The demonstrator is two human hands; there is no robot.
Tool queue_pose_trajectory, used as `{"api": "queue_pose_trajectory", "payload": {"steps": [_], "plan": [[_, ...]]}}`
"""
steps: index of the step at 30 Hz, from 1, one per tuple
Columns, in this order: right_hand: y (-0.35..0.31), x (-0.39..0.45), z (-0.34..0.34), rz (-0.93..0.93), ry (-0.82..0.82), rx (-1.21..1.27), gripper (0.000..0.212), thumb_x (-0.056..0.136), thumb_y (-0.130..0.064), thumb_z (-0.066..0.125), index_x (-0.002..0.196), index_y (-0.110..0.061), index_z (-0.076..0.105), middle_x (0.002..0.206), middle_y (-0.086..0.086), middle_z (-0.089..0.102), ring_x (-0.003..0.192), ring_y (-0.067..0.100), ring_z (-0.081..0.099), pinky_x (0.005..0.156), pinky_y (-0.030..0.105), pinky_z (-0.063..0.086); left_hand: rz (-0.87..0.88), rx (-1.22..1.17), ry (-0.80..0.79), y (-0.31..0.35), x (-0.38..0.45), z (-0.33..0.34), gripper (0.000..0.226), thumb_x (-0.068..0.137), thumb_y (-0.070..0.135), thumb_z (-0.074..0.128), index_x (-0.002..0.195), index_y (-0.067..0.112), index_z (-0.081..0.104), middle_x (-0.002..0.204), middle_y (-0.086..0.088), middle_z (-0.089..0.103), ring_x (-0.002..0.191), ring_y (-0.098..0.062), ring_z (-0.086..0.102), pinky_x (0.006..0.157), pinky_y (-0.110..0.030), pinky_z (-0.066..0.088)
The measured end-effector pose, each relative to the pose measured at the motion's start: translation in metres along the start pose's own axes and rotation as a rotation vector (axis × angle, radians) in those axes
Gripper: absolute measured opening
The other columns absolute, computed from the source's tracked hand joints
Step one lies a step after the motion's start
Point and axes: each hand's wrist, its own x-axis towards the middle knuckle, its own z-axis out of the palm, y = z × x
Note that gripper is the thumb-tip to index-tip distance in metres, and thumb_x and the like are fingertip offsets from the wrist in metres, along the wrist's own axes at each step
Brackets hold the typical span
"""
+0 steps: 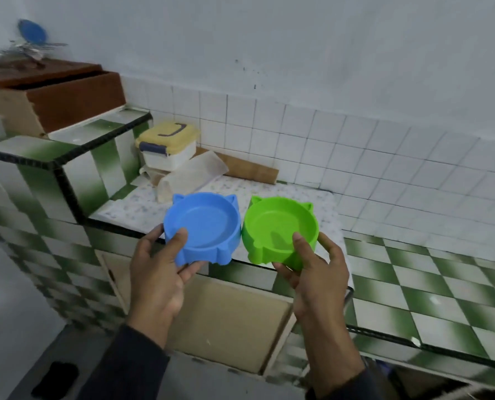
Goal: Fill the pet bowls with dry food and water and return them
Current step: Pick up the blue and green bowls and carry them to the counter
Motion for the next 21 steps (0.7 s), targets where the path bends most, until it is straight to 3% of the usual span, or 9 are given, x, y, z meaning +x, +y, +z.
{"api": "queue_pose_trajectory", "payload": {"steps": [4, 9, 21], "plan": [[-0.031, 0.018, -0.067, -0.027, 0.058, 0.025, 0.052, 0.085, -0.01, 0.079, 0.131, -0.021, 0.057, 0.109, 0.016, 0.068, 0.092, 0.031, 0.072, 0.062, 0.044, 0.061, -0.042, 0.002, -0.09, -0.044, -0.035, 0.048, 0.046, 0.09, 0.013, 0.076, 0.131, 0.027, 0.061, 0.128, -0.002, 0.069, 0.112, -0.026, 0.07, 0.066, -0.04, 0.064], [-0.068, 0.037, -0.152, -0.071, 0.136, 0.054, 0.057, 0.086, -0.01, 0.077, 0.137, -0.024, 0.057, 0.117, 0.017, 0.067, 0.098, 0.032, 0.072, 0.062, 0.041, 0.061, -0.105, 0.02, -0.2, -0.104, -0.079, 0.106, 0.053, 0.09, 0.013, 0.075, 0.139, 0.025, 0.059, 0.125, 0.0, 0.072, 0.112, -0.024, 0.072, 0.074, -0.045, 0.063], [-0.14, 0.064, -0.322, -0.189, 0.443, 0.103, 0.052, 0.086, -0.01, 0.078, 0.133, -0.023, 0.062, 0.111, 0.013, 0.071, 0.092, 0.029, 0.073, 0.063, 0.042, 0.061, -0.281, 0.116, -0.412, -0.232, -0.166, 0.233, 0.049, 0.091, 0.01, 0.074, 0.136, 0.024, 0.061, 0.122, -0.003, 0.072, 0.106, -0.025, 0.073, 0.074, -0.044, 0.061]]}}
